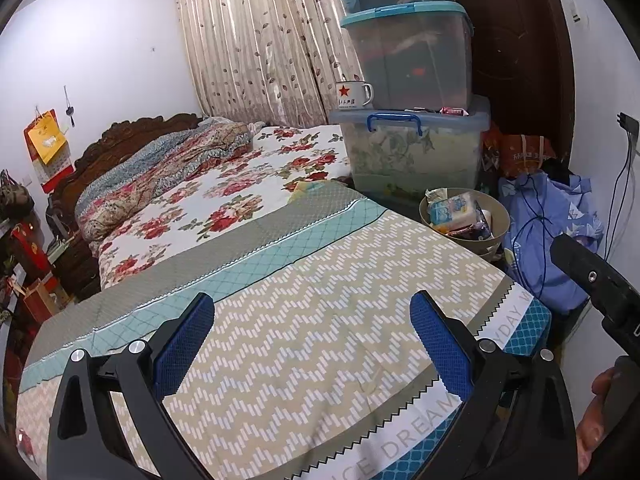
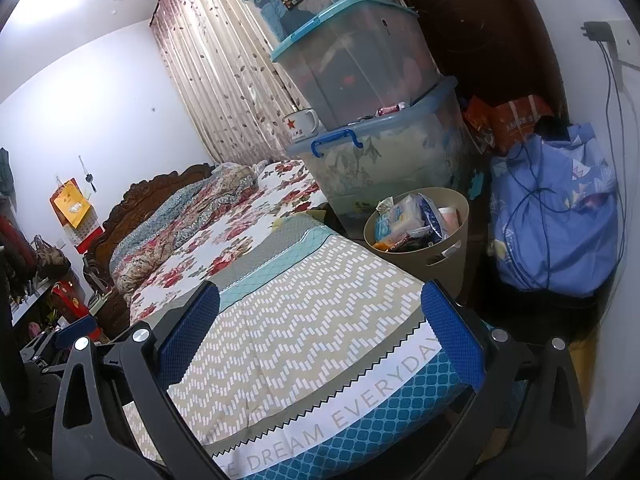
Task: Collect trash
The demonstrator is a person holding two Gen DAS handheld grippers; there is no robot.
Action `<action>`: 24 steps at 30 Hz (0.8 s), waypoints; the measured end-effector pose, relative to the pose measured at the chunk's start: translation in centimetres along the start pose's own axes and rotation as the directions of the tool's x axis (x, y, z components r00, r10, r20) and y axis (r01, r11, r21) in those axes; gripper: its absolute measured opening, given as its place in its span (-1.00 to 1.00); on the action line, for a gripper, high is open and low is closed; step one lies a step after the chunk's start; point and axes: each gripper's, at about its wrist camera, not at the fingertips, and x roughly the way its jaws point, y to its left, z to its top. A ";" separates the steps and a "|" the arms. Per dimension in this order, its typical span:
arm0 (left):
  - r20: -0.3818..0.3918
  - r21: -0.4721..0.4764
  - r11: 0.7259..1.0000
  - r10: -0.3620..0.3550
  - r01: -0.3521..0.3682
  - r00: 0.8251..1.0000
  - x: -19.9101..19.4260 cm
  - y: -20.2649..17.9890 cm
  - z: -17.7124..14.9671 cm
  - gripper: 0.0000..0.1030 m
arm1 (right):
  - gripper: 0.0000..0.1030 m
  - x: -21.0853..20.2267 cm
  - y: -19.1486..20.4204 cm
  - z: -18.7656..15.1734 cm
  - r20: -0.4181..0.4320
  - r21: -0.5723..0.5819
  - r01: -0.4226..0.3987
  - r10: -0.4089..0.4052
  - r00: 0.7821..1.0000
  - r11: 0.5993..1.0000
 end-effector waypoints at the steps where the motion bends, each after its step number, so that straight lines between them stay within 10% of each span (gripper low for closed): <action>1: 0.000 -0.001 1.000 0.002 -0.002 1.000 0.0 0.1 0.0 0.83 | 0.93 0.1 0.1 0.1 -0.002 -0.001 -0.001 0.001 1.000 1.000; 24: -0.038 -0.025 1.000 0.002 -0.003 0.999 0.9 0.8 -0.7 0.83 | 0.93 0.6 0.1 0.0 -0.019 0.010 -0.022 0.022 1.000 1.000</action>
